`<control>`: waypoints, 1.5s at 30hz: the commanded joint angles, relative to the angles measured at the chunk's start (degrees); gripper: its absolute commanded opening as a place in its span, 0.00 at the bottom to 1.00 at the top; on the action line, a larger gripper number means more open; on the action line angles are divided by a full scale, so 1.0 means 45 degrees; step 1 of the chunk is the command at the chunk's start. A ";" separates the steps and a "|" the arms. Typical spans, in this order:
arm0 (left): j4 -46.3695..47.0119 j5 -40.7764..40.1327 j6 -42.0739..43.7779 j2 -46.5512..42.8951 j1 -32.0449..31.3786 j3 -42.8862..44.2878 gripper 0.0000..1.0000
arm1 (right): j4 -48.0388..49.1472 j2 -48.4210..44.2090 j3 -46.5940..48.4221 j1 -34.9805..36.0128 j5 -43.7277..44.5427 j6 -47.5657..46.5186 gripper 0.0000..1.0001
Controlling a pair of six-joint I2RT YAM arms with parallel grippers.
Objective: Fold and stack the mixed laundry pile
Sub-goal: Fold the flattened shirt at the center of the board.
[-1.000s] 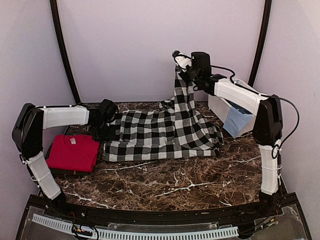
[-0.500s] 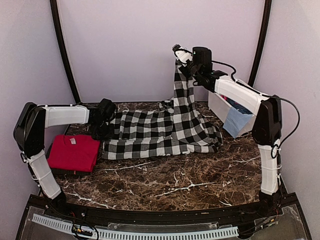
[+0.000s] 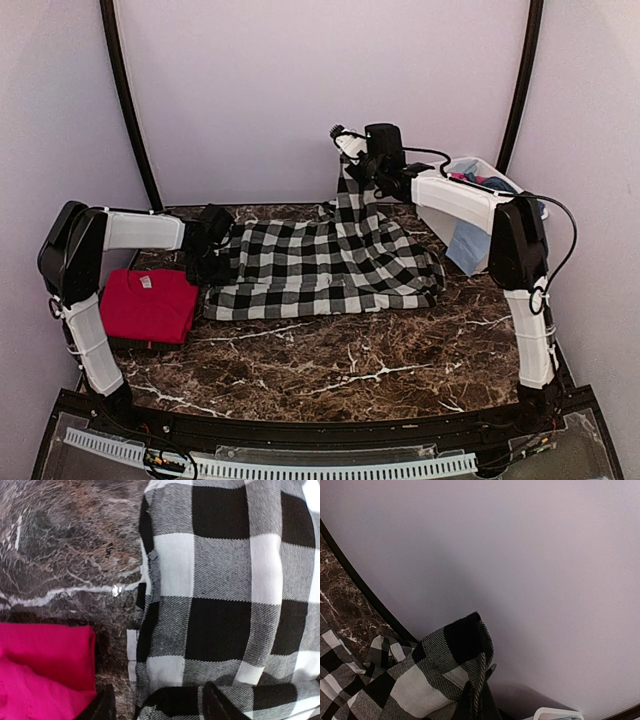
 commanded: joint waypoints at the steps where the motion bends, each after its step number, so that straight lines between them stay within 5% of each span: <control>1: 0.0326 0.0030 0.0426 -0.1333 0.0114 0.0338 0.63 | 0.0114 0.0046 -0.0105 0.0370 -0.0021 0.0424 0.00; 12: 0.0262 0.1770 0.0344 -0.3110 0.0668 0.0355 0.85 | -0.5041 0.0082 0.1387 0.1826 0.1161 0.3831 0.00; 20: 0.1062 0.3370 -0.0392 -0.4660 0.1712 -0.0926 0.95 | -0.7397 -0.0629 0.0479 0.2825 -0.1900 0.8535 0.00; 31: 0.1106 0.4465 -0.0534 -0.5484 0.2555 -0.1707 0.98 | -0.5345 -0.1079 -0.1078 0.3354 -0.7704 1.3600 0.00; 45: 0.1243 0.4868 -0.0707 -0.5323 0.2861 -0.2055 0.99 | -0.4335 0.1717 0.1560 0.3780 -0.9684 1.5271 0.00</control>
